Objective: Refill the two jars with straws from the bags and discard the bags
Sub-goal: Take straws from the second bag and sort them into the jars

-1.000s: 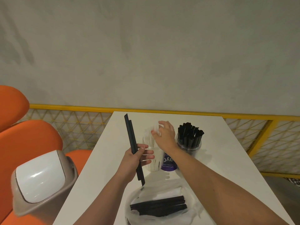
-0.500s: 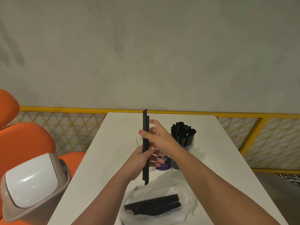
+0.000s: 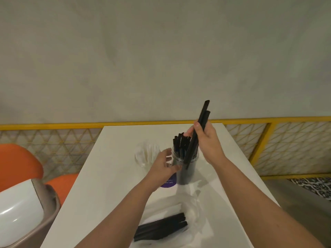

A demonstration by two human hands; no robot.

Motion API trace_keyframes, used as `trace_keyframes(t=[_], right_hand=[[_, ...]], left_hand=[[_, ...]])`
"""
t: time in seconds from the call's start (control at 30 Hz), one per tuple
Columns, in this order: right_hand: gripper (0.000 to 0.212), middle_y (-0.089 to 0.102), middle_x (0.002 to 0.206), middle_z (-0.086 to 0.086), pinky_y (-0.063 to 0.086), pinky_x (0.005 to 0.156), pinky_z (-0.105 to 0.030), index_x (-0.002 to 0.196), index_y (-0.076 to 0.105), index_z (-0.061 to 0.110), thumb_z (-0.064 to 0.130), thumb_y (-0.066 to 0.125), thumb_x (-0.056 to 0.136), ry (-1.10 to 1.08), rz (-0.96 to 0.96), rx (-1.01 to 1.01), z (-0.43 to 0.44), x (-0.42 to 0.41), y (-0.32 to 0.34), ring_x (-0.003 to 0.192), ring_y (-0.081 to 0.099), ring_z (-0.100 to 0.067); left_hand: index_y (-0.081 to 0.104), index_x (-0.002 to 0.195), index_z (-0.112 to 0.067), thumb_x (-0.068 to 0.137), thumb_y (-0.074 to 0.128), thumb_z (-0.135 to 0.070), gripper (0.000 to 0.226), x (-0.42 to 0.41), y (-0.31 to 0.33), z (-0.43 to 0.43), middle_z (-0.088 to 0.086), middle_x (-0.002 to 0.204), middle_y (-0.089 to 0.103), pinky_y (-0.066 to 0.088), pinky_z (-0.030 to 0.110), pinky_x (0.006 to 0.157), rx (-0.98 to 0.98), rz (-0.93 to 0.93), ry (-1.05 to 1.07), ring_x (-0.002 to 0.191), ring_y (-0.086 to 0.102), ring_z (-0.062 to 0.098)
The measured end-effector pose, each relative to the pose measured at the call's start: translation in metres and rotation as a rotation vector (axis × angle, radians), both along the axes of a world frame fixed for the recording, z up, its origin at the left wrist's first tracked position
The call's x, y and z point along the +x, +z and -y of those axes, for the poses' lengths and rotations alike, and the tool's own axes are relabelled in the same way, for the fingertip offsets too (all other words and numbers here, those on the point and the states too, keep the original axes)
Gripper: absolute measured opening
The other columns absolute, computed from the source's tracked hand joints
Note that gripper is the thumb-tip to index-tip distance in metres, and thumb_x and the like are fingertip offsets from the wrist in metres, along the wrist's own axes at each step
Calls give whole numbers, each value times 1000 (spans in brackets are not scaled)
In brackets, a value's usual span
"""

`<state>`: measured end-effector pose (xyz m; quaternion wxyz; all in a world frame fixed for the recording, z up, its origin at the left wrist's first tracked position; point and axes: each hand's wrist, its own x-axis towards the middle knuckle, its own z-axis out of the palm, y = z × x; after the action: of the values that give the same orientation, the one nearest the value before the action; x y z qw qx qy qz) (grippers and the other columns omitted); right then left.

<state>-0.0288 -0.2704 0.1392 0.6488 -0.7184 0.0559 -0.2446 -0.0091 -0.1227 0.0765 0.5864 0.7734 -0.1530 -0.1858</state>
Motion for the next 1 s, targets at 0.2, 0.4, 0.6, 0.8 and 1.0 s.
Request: trace_keyframes(t=[0.2,0.4,0.6,0.8,1.0], right_hand=[[14,67,81,-11,43,79,-4,102,48,15,23,36,101,-42,133,-12,19,18,-1,85,67,-12],[17,66,95,-7,42,90,-15,103,51,14,23,37,100,-9,73,-113,23,27,-18,97,61,-8],[26,39,128,2,44,101,-23,120,50,16,27,46,96,66,-230,-202,32,27,-53,110,47,-5],[98,18,156,5,27,107,-27,148,-2,31,27,70,81,166,-388,28,42,25,-76,142,20,-14],[105,28,150,2,37,100,-25,149,3,28,13,76,75,329,-476,-35,45,31,-84,135,34,-18]], left_hand=[[28,145,-11,90,61,-23,65,16,-7,21,7,147,32,44,39,101,217,101,56,131,43,24],[16,149,-17,82,70,-30,86,28,-12,32,2,155,26,37,45,109,278,97,57,138,33,25],[19,146,-21,73,79,-25,95,38,-8,39,-1,149,34,40,45,106,199,63,6,133,41,26],[10,147,-14,81,71,-10,90,44,8,45,1,143,40,37,21,92,182,104,-153,117,44,11],[-2,149,-17,82,70,-10,99,54,11,48,5,154,26,34,34,108,230,87,-233,137,34,25]])
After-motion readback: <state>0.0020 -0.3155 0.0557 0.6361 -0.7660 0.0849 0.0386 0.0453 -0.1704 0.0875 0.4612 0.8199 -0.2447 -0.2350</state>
